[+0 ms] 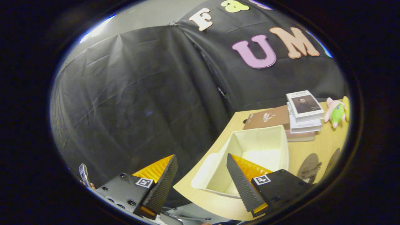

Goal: Open the storage box then place both shoes into the box .Put the left shoe in first, then the right shoe, with the right side of both shoes facing outward in a uniform manner.

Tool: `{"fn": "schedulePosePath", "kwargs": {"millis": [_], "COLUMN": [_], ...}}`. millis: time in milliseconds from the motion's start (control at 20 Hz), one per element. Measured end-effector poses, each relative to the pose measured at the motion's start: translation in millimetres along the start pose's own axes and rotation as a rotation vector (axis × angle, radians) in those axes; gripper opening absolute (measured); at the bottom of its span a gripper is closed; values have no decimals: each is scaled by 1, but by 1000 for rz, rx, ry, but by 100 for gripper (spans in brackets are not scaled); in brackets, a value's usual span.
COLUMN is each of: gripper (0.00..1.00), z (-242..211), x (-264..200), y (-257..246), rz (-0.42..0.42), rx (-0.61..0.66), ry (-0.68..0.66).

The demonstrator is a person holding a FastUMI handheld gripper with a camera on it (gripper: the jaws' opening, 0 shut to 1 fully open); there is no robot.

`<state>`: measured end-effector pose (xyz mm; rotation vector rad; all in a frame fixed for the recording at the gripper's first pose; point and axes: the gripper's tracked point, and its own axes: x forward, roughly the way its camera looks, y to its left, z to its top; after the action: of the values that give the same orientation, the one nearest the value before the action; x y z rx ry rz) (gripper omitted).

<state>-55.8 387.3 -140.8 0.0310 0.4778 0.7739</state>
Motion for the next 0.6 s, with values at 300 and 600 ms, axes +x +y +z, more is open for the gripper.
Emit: {"fn": "schedulePosePath", "kwargs": {"millis": [300,600], "gripper": [100,100], "z": [27,38], "x": [-42,-88], "y": [-94,-182], "rz": [-183,-351], "rx": [28,83], "ry": [-69,-94]}}
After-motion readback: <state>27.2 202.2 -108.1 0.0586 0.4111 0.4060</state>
